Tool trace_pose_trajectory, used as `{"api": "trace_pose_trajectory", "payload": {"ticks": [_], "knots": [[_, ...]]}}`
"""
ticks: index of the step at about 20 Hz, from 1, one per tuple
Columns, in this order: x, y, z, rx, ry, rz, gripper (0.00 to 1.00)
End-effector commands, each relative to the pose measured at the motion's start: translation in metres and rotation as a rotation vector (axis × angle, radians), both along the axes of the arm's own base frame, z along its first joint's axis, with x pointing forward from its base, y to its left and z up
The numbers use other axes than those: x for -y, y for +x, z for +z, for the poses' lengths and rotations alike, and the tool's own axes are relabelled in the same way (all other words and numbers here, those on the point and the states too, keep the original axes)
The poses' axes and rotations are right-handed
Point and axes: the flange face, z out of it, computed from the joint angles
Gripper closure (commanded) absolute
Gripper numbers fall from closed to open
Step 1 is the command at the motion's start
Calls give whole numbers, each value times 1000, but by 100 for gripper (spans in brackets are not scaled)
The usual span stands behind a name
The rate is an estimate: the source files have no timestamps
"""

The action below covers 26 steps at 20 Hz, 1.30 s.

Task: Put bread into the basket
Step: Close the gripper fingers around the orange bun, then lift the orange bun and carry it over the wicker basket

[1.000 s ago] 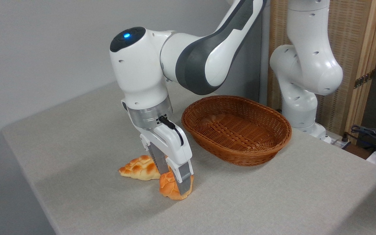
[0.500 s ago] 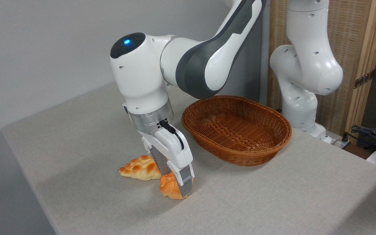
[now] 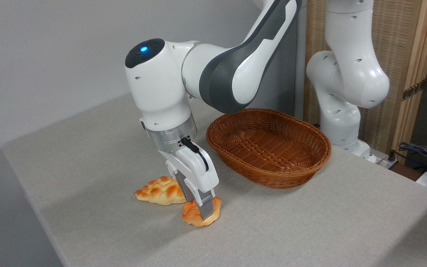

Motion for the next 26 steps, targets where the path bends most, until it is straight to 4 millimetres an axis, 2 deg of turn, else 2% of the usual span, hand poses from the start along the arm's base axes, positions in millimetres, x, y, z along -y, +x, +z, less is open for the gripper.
{"api": "trace_pose_trajectory", "payload": {"ticks": [1, 4, 7, 8, 10, 16, 17, 19, 23, 26], "knots": [[-4, -1, -1, 9, 2, -17, 57], [-3, -1, 30, 66, -13, -16, 56], [3, -12, 74, 131, -34, -34, 56], [8, -17, 83, 132, -38, -42, 56], [31, -27, 95, 122, -46, -79, 56], [79, -49, 98, 18, -104, -134, 55], [82, -57, 99, -24, -112, -140, 54], [81, -77, 97, -147, -113, -154, 45], [83, -99, 107, -239, -149, -162, 44], [85, -109, 103, -304, -149, -175, 42]]}}
